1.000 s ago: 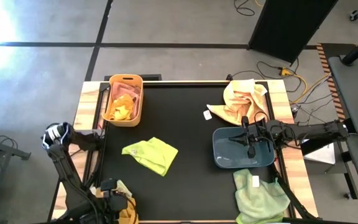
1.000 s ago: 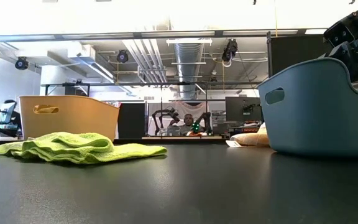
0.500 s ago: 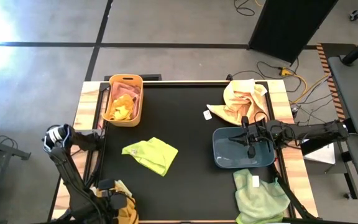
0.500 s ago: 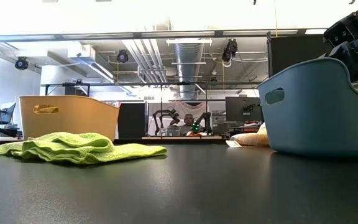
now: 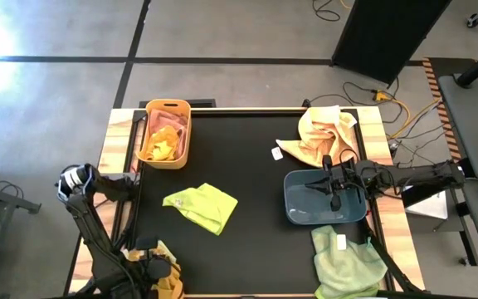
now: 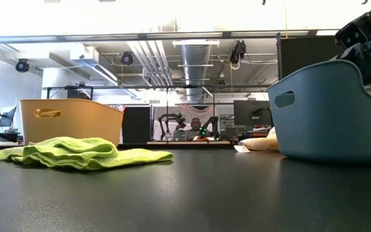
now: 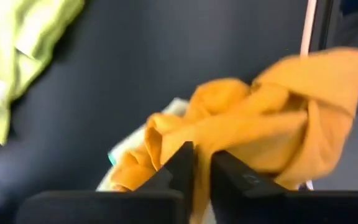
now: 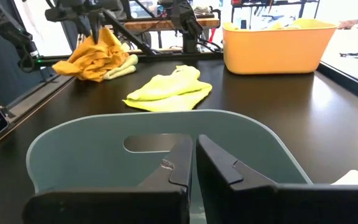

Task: Sort towels by color in basket
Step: Put the yellow microfiber cloth into the yellow bin

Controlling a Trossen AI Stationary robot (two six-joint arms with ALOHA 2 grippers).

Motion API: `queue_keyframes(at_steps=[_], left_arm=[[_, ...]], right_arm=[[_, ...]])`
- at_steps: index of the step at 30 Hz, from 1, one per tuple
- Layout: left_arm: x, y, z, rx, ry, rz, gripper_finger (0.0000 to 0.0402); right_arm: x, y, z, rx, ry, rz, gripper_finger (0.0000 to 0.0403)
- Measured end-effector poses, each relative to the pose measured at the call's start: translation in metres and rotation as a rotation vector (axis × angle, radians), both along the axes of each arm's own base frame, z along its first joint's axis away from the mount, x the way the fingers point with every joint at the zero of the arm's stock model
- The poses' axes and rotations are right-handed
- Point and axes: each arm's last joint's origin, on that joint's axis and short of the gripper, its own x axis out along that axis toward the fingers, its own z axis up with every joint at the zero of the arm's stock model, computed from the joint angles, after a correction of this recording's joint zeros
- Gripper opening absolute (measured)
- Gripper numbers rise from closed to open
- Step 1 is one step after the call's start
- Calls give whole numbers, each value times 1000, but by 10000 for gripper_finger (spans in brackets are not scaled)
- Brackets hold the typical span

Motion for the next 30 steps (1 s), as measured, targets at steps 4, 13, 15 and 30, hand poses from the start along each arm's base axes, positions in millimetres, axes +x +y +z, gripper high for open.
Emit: queue_keyframes(at_steps=[4, 13, 15, 30], left_arm=[[7, 10, 12, 27, -144, 56, 8], [8, 47, 62, 69, -466, 111, 0], [3, 55, 72, 56, -494, 112, 0], [-26, 138, 145, 293, -1075, 308, 0]], right_arm=[[0, 0, 0, 0, 0, -1, 13], [0, 0, 0, 0, 0, -1, 13], [0, 0, 0, 0, 0, 0, 13], [0, 0, 0, 0, 0, -1, 13]])
